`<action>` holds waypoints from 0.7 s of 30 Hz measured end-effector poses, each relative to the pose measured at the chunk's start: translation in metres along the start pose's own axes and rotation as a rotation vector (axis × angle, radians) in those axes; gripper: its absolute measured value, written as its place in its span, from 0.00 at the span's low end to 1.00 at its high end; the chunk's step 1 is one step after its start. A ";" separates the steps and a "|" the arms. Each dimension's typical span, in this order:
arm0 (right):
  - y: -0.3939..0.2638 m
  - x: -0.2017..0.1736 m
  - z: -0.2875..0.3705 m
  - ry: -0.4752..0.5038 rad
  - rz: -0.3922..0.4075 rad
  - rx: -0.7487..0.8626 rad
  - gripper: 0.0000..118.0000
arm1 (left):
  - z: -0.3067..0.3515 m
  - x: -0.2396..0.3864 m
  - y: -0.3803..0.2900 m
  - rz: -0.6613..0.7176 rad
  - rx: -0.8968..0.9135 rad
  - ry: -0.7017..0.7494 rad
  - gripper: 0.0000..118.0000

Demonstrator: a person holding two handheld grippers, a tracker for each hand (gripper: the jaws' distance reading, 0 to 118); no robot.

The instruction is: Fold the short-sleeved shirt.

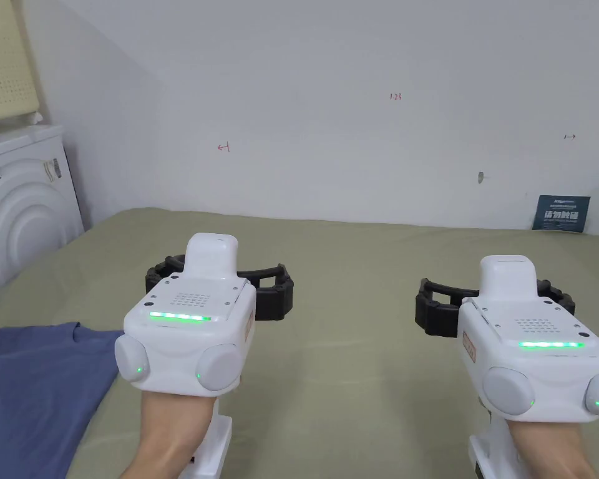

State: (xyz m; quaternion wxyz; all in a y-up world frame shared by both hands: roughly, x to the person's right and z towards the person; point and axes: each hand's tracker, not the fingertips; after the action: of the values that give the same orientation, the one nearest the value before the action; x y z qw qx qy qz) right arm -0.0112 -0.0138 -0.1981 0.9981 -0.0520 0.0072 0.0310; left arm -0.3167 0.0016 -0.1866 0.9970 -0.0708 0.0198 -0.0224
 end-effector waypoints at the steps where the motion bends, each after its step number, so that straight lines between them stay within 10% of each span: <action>1: 0.000 0.000 0.001 -0.001 0.003 -0.001 1.00 | -0.002 -0.002 -0.001 -0.002 -0.001 -0.001 1.00; 19: 0.001 0.000 -0.001 0.000 0.002 0.000 1.00 | 0.004 -0.002 0.005 -0.003 -0.008 0.000 1.00; 21: 0.002 0.000 0.001 -0.006 -0.004 -0.009 0.82 | 0.003 -0.003 0.003 0.004 -0.017 0.012 0.83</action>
State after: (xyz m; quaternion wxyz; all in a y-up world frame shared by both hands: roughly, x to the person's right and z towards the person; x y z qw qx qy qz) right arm -0.0114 -0.0112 -0.1970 0.9980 -0.0565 0.0041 0.0293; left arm -0.3199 0.0048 -0.1843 0.9963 -0.0791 0.0260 -0.0206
